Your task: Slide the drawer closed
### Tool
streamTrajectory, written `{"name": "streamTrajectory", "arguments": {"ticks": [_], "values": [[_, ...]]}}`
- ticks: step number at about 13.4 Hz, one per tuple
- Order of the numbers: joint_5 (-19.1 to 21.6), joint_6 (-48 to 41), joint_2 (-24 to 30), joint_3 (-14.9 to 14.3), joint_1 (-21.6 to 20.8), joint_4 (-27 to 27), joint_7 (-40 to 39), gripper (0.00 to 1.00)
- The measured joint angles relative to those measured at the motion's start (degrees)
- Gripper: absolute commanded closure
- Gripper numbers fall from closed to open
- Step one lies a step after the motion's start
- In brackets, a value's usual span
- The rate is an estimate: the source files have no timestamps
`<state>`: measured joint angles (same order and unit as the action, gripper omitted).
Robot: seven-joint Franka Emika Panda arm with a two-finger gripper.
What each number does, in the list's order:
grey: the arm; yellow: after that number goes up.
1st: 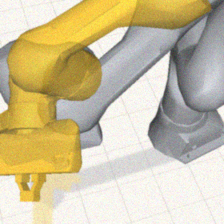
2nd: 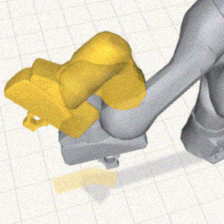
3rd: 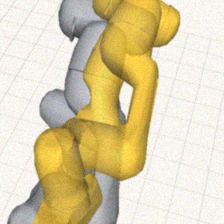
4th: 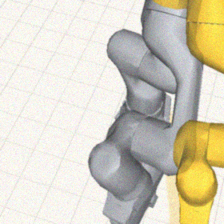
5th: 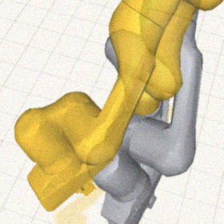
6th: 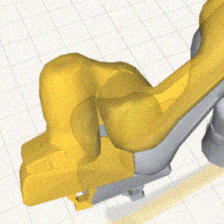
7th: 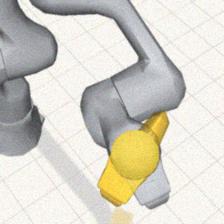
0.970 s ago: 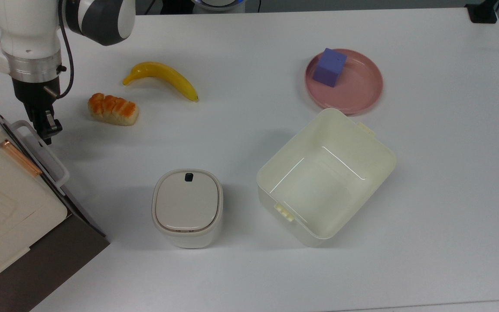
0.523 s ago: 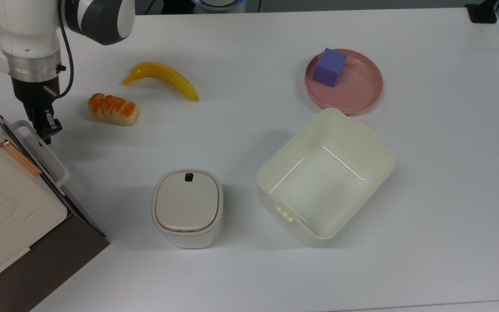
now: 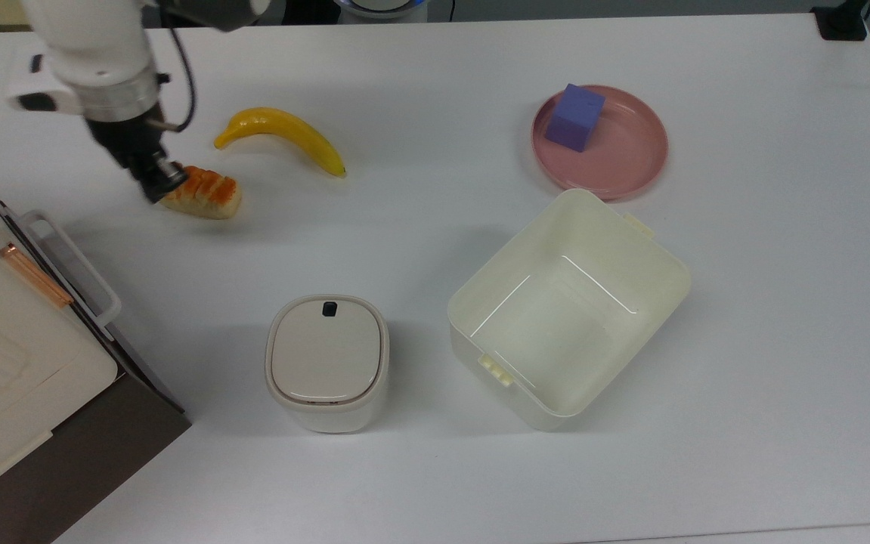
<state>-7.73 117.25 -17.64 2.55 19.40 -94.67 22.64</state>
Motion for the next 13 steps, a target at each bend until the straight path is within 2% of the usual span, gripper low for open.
{"name": "streamTrajectory", "arguments": {"ticks": [3,6,9,11,13], "values": [[0.0,-9.1,3.2,2.8,-0.9,0.0,-1.1,1.0],[1.0,-14.5,6.8,4.4,-0.9,0.2,-4.3,1.0],[6.7,-17.6,12.5,4.8,-1.1,1.1,-9.2,1.0],[8.0,-18.3,14.5,4.9,-2.0,1.3,-10.5,0.99],[8.2,-18.3,15.5,4.9,-3.4,1.7,-11.4,0.48]]}}
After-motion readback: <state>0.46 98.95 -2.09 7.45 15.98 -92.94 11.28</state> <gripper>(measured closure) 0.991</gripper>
